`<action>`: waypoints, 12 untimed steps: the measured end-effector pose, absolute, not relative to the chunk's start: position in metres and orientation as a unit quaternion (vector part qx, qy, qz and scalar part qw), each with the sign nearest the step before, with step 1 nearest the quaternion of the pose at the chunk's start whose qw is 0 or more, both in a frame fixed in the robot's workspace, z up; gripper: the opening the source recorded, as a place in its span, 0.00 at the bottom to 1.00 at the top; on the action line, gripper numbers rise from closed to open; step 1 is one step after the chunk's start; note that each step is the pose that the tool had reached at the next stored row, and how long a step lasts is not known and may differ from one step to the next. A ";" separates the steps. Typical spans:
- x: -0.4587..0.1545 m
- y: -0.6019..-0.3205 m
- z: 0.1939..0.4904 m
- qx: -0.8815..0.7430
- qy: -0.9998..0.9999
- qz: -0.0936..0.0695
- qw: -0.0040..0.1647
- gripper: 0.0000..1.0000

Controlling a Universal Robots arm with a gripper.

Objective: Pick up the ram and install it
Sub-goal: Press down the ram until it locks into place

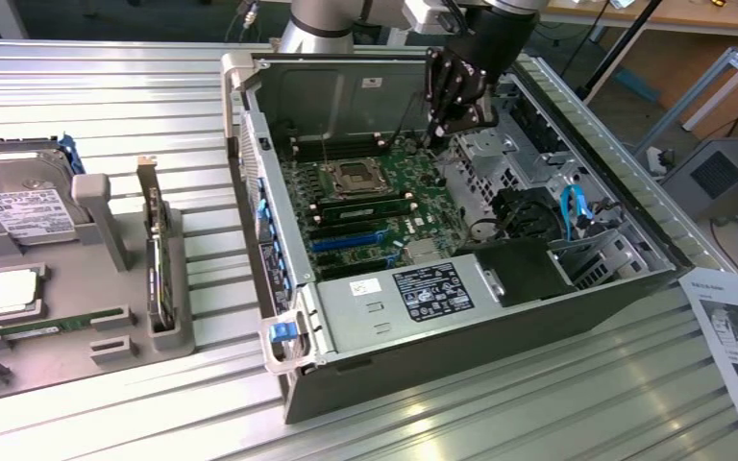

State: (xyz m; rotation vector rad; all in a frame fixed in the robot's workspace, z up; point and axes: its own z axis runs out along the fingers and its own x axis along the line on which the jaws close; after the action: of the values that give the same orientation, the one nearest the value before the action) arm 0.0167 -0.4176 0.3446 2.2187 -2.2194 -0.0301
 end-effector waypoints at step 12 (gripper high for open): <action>0.017 -0.418 0.333 0.707 -0.707 -0.010 0.002 0.11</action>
State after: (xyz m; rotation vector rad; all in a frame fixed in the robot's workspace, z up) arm 0.0167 -0.4176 0.3327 2.2189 -2.2192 -0.0302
